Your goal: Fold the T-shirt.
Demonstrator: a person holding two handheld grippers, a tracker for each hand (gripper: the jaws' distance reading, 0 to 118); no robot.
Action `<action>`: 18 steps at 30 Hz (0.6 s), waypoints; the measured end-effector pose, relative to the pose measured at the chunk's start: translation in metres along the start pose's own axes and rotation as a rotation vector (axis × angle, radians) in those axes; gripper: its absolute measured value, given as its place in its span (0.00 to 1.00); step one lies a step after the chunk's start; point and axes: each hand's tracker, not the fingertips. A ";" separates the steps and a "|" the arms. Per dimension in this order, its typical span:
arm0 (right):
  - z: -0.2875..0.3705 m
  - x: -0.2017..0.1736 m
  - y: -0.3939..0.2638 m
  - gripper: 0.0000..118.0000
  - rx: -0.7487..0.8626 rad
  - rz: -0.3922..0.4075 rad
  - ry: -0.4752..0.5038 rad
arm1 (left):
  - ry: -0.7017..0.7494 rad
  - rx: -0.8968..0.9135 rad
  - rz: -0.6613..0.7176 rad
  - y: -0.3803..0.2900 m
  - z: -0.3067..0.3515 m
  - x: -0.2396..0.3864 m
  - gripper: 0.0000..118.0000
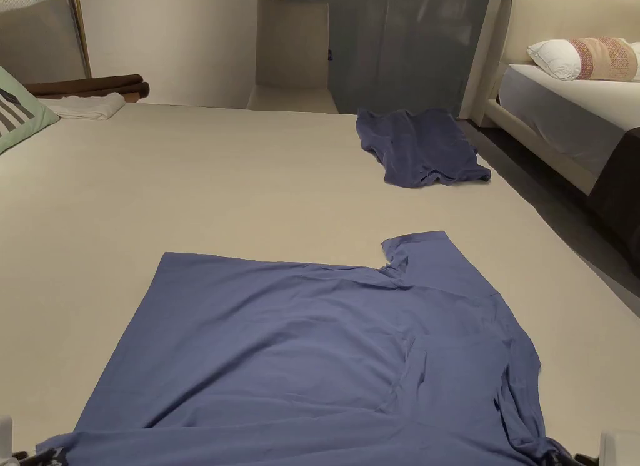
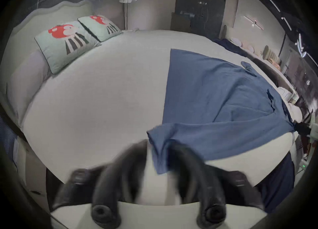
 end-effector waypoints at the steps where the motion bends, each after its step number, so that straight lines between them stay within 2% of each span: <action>1: 0.005 0.001 0.002 0.59 0.025 0.003 -0.013 | 0.000 0.033 -0.002 0.004 0.007 0.000 0.68; 2: 0.011 0.003 0.006 0.76 0.072 -0.005 -0.010 | -0.010 0.079 0.002 0.009 0.014 0.000 0.86; 3: 0.019 0.003 0.010 0.83 0.127 -0.009 0.004 | -0.025 0.121 0.005 0.015 0.022 0.002 0.95; 6: 0.045 -0.005 0.034 0.83 0.312 -0.024 -0.038 | -0.047 0.289 0.026 0.042 0.052 0.018 0.95; 8: 0.057 -0.012 0.054 0.83 0.421 -0.065 -0.055 | -0.062 0.411 0.058 0.061 0.064 0.028 0.93; 9: 0.060 -0.015 0.062 0.83 0.459 -0.081 -0.052 | -0.078 0.458 0.075 0.069 0.070 0.034 0.88; 10: 0.065 -0.018 0.070 0.81 0.497 -0.096 -0.043 | -0.098 0.504 0.091 0.077 0.077 0.040 0.76; 11: 0.070 -0.022 0.076 0.77 0.533 -0.107 -0.031 | -0.119 0.539 0.101 0.084 0.083 0.046 0.59; 12: 0.073 -0.024 0.080 0.68 0.565 -0.114 -0.023 | -0.123 0.563 0.106 0.086 0.083 0.049 0.35; 13: 0.076 -0.028 0.085 0.58 0.593 -0.120 -0.017 | -0.122 0.585 0.104 0.091 0.086 0.055 0.28; 15: 0.078 -0.034 0.090 0.44 0.606 -0.109 -0.033 | -0.114 0.605 0.102 0.094 0.087 0.062 0.12; 16: 0.078 -0.037 0.092 0.13 0.613 -0.108 -0.041 | -0.114 0.621 0.102 0.092 0.086 0.064 0.00; 17: 0.076 -0.038 0.092 0.00 0.626 -0.109 -0.043 | -0.126 0.622 0.092 0.092 0.086 0.064 0.00; 18: 0.075 -0.037 0.092 0.00 0.623 -0.104 -0.030 | -0.132 0.618 0.084 0.093 0.086 0.064 0.00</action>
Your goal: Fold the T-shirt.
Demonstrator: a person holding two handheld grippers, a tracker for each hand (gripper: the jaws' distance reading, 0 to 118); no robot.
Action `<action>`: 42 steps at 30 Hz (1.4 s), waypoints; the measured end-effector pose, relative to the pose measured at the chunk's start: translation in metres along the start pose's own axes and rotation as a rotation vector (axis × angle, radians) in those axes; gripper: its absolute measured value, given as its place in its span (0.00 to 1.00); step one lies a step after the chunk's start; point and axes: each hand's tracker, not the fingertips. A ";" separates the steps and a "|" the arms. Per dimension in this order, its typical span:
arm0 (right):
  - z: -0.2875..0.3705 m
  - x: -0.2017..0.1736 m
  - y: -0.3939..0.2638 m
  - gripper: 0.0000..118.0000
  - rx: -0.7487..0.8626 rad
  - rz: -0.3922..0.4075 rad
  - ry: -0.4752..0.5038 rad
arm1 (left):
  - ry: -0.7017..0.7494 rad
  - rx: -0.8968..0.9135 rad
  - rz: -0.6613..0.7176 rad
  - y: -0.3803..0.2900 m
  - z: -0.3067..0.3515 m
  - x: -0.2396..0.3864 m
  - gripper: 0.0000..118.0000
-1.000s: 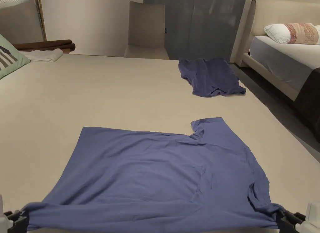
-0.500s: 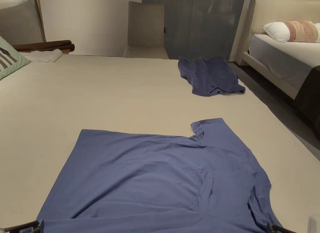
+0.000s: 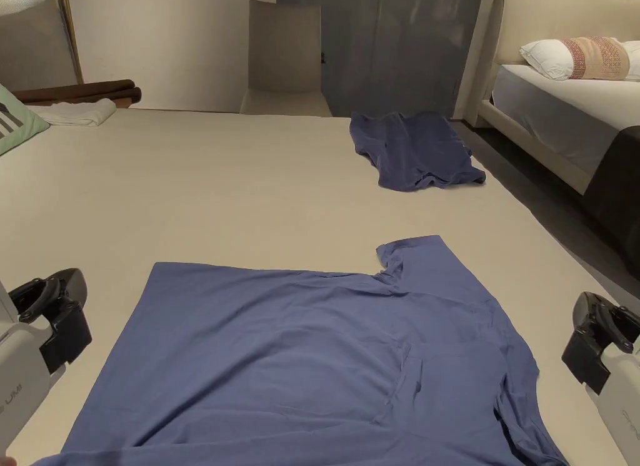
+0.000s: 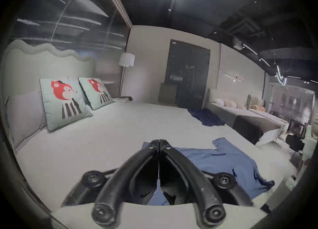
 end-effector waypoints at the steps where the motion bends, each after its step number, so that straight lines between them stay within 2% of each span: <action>1: -0.002 0.000 0.000 0.00 -0.014 0.007 0.020 | 0.001 -0.006 -0.001 0.000 0.000 0.000 0.00; 13: -0.025 -0.002 -0.019 0.00 -0.093 0.011 0.015 | 0.013 -0.109 -0.046 -0.020 -0.023 -0.013 0.00; 18: -0.030 -0.002 -0.025 0.00 -0.118 0.011 0.019 | 0.025 -0.220 -0.023 -0.033 -0.026 -0.024 0.00; 19: -0.030 -0.003 -0.026 0.00 -0.122 0.014 0.021 | 0.031 -0.269 -0.023 -0.038 -0.028 -0.028 0.07; 20: -0.030 -0.003 -0.027 0.00 -0.127 0.015 0.022 | 0.038 -0.315 -0.017 -0.044 -0.030 -0.032 0.26; 21: -0.031 -0.004 -0.028 0.00 -0.131 0.015 0.024 | 0.046 -0.350 -0.012 -0.050 -0.031 -0.035 0.54; 22: -0.031 -0.004 -0.029 0.00 -0.136 0.014 0.026 | 0.049 -0.392 -0.011 -0.058 -0.032 -0.039 0.88; 23: -0.030 -0.005 -0.030 0.00 -0.138 0.012 0.028 | 0.059 -0.435 -0.010 -0.067 -0.034 -0.042 0.99; 25: -0.030 -0.007 -0.032 0.00 -0.144 0.015 0.033 | 0.040 -0.424 -0.012 -0.082 -0.031 -0.049 0.93; 28: -0.030 -0.009 -0.034 0.00 -0.151 0.018 0.042 | 0.125 -0.530 -0.038 -0.105 -0.036 -0.056 0.93; 31: -0.028 -0.011 -0.036 0.00 -0.157 0.024 0.048 | 0.140 -0.589 0.019 -0.124 -0.041 -0.068 0.92; 36: -0.025 -0.010 -0.039 0.00 -0.172 0.029 0.051 | 0.167 -0.622 0.054 -0.138 -0.038 -0.078 0.73; 37: -0.025 -0.009 -0.040 0.00 -0.175 0.031 0.049 | 0.164 -0.622 0.058 -0.138 -0.036 -0.077 0.63; 38: -0.024 -0.009 -0.041 0.00 -0.179 0.032 0.049 | 0.159 -0.618 0.057 -0.135 -0.033 -0.073 0.46; 40: -0.023 -0.007 -0.044 0.00 -0.186 0.033 0.048 | 0.160 -0.604 0.054 -0.133 -0.031 -0.070 0.03; 42: -0.022 -0.005 -0.046 0.00 -0.197 0.042 0.044 | 0.149 -0.585 0.062 -0.130 -0.029 -0.069 0.02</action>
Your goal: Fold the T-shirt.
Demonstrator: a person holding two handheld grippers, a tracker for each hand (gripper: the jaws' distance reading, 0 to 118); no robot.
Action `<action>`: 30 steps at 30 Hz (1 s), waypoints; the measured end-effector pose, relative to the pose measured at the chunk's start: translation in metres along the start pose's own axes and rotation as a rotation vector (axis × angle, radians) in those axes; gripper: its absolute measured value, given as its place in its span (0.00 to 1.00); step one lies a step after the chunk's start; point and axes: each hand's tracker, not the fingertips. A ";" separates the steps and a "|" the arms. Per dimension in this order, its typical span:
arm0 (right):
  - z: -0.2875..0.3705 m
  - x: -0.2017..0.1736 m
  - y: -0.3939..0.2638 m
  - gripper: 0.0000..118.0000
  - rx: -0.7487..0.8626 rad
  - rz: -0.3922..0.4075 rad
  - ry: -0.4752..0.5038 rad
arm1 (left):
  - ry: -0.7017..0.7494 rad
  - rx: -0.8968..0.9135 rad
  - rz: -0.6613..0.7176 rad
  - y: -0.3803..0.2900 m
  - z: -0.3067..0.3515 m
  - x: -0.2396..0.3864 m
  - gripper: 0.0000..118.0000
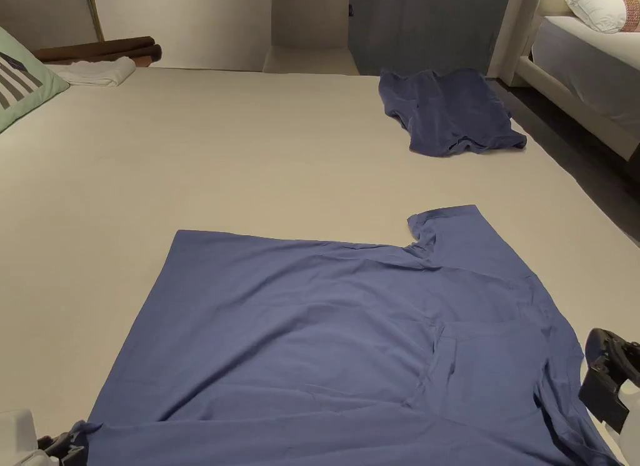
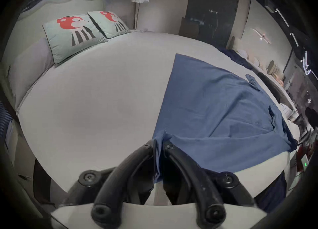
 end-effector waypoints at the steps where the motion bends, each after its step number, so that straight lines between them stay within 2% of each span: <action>1: -0.001 0.002 -0.002 0.01 -0.017 0.008 -0.001 | -0.017 0.003 0.010 0.002 0.002 0.000 0.02; 2: -0.002 0.004 -0.003 0.08 -0.041 0.014 -0.001 | -0.024 0.006 0.019 0.003 0.003 0.000 0.02; 3: -0.006 0.008 -0.006 0.28 -0.093 0.023 0.002 | -0.026 0.010 0.024 0.004 0.006 0.000 0.02; 4: -0.010 0.012 -0.011 0.66 -0.161 0.034 0.014 | -0.025 0.015 0.023 0.004 0.006 -0.001 0.02; 5: -0.015 0.016 -0.016 0.87 -0.216 0.040 0.017 | -0.024 0.022 0.020 0.004 0.008 -0.001 0.02; 6: -0.018 0.019 -0.024 0.94 -0.268 0.051 0.022 | -0.025 0.028 0.018 0.005 0.010 0.000 0.02; 8: -0.019 0.024 -0.043 0.88 -0.312 0.087 0.052 | -0.030 0.035 0.015 0.004 0.014 0.001 0.02; 10: -0.024 0.027 -0.064 0.83 -0.424 0.097 0.043 | -0.032 0.038 0.013 0.004 0.017 0.001 0.02; 12: -0.022 0.028 -0.077 0.63 -0.433 0.109 0.051 | -0.031 0.038 0.008 0.003 0.019 0.002 0.02; 15: -0.013 0.024 -0.083 0.49 -0.406 0.125 0.040 | -0.021 0.043 0.000 0.002 0.024 0.002 0.02; 16: -0.010 0.024 -0.082 0.34 -0.386 0.121 0.044 | -0.022 0.048 0.004 0.003 0.025 0.001 0.02; 17: -0.007 0.024 -0.079 0.25 -0.349 0.121 0.035 | -0.023 0.054 0.007 0.005 0.027 0.000 0.02; 18: -0.005 0.025 -0.076 0.08 -0.326 0.118 0.030 | -0.022 0.060 0.009 0.007 0.029 0.000 0.02; 19: -0.002 0.028 -0.071 0.02 -0.306 0.096 0.044 | -0.022 0.075 0.016 0.012 0.031 -0.001 0.02; 21: 0.001 0.033 -0.060 0.02 -0.259 0.030 0.071 | -0.038 0.103 0.040 0.024 0.033 -0.004 0.01; 24: 0.000 0.038 -0.035 0.01 -0.181 -0.020 0.063 | -0.071 0.161 0.076 0.056 0.032 -0.002 0.01; 28: -0.028 0.050 0.001 0.01 -0.140 -0.181 0.074 | -0.089 0.232 0.076 0.110 0.011 0.011 0.01; 30: -0.053 0.048 0.014 0.01 -0.150 -0.177 0.063 | -0.093 0.226 0.070 0.135 -0.011 0.020 0.01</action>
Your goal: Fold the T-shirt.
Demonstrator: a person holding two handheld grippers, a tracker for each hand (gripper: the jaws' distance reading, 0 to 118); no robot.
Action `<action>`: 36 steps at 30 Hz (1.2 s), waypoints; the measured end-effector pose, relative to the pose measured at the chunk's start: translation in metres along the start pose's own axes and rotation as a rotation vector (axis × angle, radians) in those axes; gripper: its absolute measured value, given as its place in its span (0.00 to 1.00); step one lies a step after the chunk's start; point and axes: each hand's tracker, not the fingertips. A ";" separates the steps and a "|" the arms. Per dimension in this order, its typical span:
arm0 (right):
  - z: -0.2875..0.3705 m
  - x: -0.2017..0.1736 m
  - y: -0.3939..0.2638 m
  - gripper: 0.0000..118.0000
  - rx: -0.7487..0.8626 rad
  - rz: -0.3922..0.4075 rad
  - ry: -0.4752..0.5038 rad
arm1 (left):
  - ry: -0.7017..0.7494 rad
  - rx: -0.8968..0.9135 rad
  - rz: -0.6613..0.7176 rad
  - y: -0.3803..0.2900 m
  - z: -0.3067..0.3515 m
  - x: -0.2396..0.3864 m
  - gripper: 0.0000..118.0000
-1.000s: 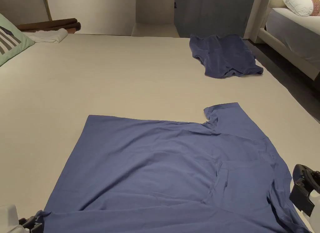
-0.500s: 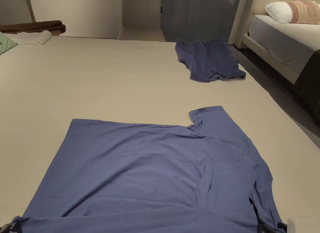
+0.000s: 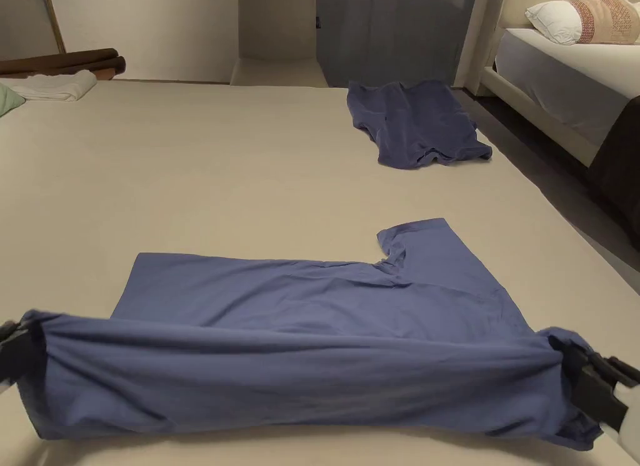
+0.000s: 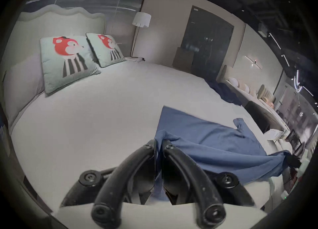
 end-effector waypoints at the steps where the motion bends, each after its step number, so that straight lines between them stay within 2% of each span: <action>1: -0.014 -0.002 0.007 0.01 -0.010 0.003 -0.007 | -0.004 -0.002 0.003 0.007 -0.016 0.004 0.01; 10: -0.143 -0.004 0.009 0.01 -0.296 -0.016 -0.105 | 0.082 -0.229 -0.028 0.002 -0.148 0.024 0.01; 12: -0.157 -0.003 0.003 0.02 -0.337 -0.012 -0.123 | 0.107 -0.261 -0.025 -0.004 -0.158 0.025 0.01; 17: -0.160 -0.004 0.001 0.02 -0.327 0.013 -0.114 | 0.094 -0.255 -0.027 -0.006 -0.148 0.023 0.03; 18: -0.157 -0.005 0.003 0.06 -0.312 0.029 -0.116 | 0.097 -0.245 -0.032 -0.003 -0.144 0.022 0.10; 19: -0.152 -0.005 0.007 0.21 -0.276 0.061 -0.139 | 0.110 -0.225 -0.042 0.000 -0.135 0.022 0.34; 20: -0.144 -0.006 0.011 0.42 -0.239 0.086 -0.151 | 0.108 -0.199 -0.044 0.004 -0.125 0.022 0.59; 21: -0.137 -0.007 0.015 0.66 -0.201 0.102 -0.155 | 0.094 -0.161 -0.042 0.007 -0.114 0.021 0.79; 22: -0.124 -0.009 0.020 0.83 -0.138 0.112 -0.151 | 0.077 -0.118 -0.034 0.012 -0.100 0.020 0.96; 23: -0.109 -0.011 0.025 0.84 -0.068 0.117 -0.146 | 0.068 -0.063 -0.028 0.016 -0.082 0.021 0.98; 26: -0.074 -0.019 0.036 0.83 0.050 0.108 -0.188 | 0.042 0.037 -0.040 0.019 -0.039 0.021 0.96; 27: -0.062 -0.021 0.037 0.82 0.083 0.106 -0.186 | 0.039 0.066 -0.051 0.017 -0.026 0.021 0.93; 28: -0.050 -0.023 0.037 0.73 0.124 0.106 -0.180 | 0.031 0.095 -0.062 0.015 -0.011 0.022 0.82; 29: -0.041 -0.025 0.036 0.61 0.155 0.101 -0.175 | 0.034 0.121 -0.076 0.011 -0.001 0.024 0.64; 30: -0.032 -0.028 0.035 0.41 0.177 0.107 -0.179 | 0.050 0.139 -0.095 0.007 0.007 0.024 0.39; 31: -0.025 -0.032 0.033 0.11 0.187 0.122 -0.184 | 0.062 0.153 -0.104 0.002 0.015 0.026 0.07; 32: -0.019 -0.035 0.030 0.01 0.201 0.133 -0.193 | 0.064 0.160 -0.099 -0.004 0.022 0.025 0.00; 36: -0.005 -0.040 0.023 0.00 0.208 0.162 -0.163 | 0.029 0.125 -0.083 -0.016 0.034 0.019 0.00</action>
